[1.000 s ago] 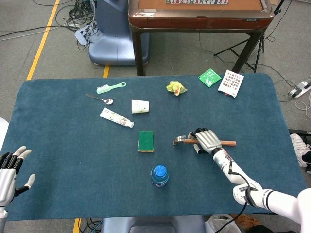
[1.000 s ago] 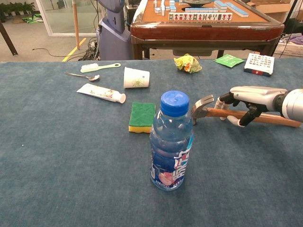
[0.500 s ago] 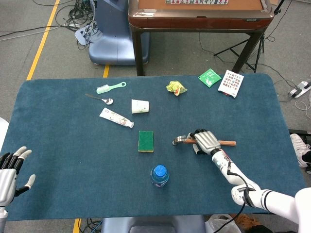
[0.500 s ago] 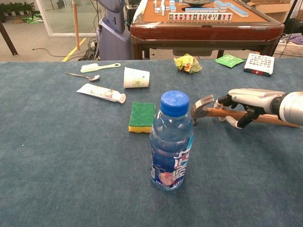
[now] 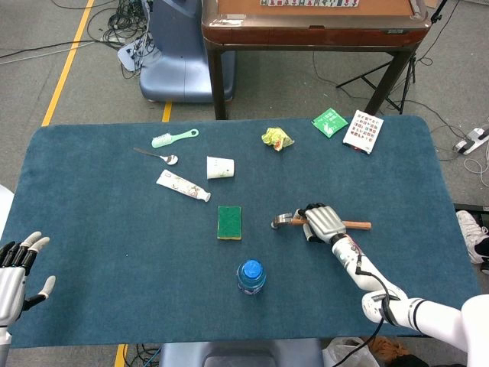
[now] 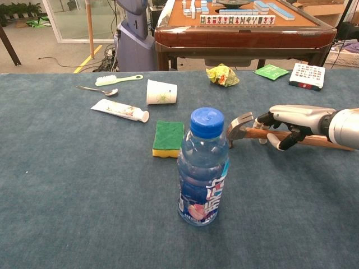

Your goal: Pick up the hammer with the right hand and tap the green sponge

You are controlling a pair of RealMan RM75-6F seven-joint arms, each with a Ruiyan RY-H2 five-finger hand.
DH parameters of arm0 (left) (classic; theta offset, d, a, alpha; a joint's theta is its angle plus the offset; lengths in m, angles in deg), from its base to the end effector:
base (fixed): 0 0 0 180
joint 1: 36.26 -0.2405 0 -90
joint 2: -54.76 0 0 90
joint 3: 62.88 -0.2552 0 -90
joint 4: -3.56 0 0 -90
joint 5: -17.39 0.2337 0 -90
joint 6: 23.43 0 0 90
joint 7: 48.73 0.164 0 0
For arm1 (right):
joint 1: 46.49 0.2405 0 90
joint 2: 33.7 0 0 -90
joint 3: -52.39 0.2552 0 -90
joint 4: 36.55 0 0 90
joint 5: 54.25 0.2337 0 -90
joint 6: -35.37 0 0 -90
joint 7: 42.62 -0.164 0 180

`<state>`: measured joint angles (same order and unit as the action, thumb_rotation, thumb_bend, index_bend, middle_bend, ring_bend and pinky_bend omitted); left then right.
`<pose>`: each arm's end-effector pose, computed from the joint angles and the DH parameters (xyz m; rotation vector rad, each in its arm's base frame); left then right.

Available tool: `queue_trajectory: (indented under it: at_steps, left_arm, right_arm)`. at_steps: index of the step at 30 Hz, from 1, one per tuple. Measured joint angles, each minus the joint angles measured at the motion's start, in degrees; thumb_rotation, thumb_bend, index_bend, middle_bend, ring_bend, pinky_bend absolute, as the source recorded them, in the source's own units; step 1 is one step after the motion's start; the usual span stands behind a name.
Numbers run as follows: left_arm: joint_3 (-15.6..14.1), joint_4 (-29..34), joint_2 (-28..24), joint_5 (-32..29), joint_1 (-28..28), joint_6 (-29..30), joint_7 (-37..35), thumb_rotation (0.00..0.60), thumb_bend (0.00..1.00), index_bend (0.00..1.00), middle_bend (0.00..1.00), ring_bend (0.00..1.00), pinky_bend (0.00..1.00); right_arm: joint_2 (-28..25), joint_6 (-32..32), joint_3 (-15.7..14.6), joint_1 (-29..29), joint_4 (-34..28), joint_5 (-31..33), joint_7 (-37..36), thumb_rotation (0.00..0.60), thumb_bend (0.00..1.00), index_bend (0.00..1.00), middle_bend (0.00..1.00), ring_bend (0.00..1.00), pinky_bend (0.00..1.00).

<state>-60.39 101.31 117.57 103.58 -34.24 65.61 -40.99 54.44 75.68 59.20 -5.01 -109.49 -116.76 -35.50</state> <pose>-0.3063 0.1846 0.1443 -1.3500 -0.8395 -0.8593 -0.2249 -0.3756 -0.0612 1.8931 -1.1954 0.6817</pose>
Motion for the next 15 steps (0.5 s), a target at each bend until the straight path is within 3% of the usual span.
queue_trajectory:
  at_steps: [15]
  left_arm:
    - [0.0,0.2,0.0,-0.1,0.0,-0.2,0.4,0.600,0.28,0.18,0.13,0.15,0.08]
  right_arm:
    - [0.4,-0.4,-0.2,0.2,0.8,0.4,-0.2,0.599,0.77,0.34,0.37,0.18,0.20]
